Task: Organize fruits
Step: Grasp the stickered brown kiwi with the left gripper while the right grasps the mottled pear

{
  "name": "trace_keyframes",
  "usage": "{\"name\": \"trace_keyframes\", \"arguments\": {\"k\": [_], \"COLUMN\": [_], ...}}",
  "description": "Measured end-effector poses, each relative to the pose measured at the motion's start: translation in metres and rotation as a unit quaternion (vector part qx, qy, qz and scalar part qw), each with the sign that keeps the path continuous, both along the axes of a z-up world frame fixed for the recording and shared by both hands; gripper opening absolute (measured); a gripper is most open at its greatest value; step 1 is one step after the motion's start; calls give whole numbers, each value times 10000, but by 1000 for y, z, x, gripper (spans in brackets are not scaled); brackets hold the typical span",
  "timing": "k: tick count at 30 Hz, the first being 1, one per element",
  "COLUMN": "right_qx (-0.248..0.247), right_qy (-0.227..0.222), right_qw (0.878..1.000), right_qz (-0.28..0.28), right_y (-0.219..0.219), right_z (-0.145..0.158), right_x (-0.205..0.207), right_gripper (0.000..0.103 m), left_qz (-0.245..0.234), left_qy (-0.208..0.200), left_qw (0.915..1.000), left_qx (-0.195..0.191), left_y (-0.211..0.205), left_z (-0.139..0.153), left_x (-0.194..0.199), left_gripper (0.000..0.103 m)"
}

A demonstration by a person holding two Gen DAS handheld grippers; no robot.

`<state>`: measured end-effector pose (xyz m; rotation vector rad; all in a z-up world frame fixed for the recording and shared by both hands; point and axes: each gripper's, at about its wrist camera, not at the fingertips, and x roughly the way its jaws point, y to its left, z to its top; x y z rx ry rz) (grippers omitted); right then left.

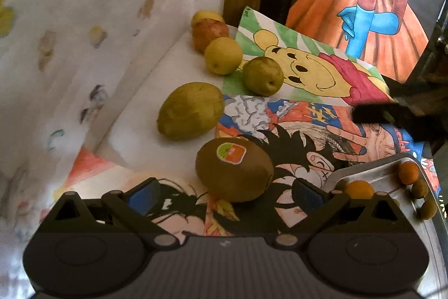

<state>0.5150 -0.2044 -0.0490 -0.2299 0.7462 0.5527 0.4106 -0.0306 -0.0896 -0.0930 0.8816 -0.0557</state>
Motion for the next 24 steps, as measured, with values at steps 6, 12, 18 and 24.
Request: {"name": "trace_keyframes", "arguments": {"k": [6, 12, 18, 24], "right_qx": [65, 24, -12, 246], "right_qy": [235, 532, 600, 753], "right_qw": [9992, 9980, 9966, 9950], "right_qz": [302, 326, 571, 603], "right_y": [30, 39, 44, 43], "right_z": [-16, -35, -44, -51], "right_x": [43, 73, 81, 88], "right_gripper": [101, 87, 82, 74], "left_qz": [-10, 13, 62, 143], "left_qy": [14, -89, -100, -113], "left_qw": [10000, 9999, 9999, 9998], "left_qx": [-87, -82, -39, -24], "left_y": [-1, -2, -6, -8], "left_z": [-6, -10, -14, -16], "left_x": [7, 12, 14, 16], "left_gripper": [102, 100, 93, 83]}}
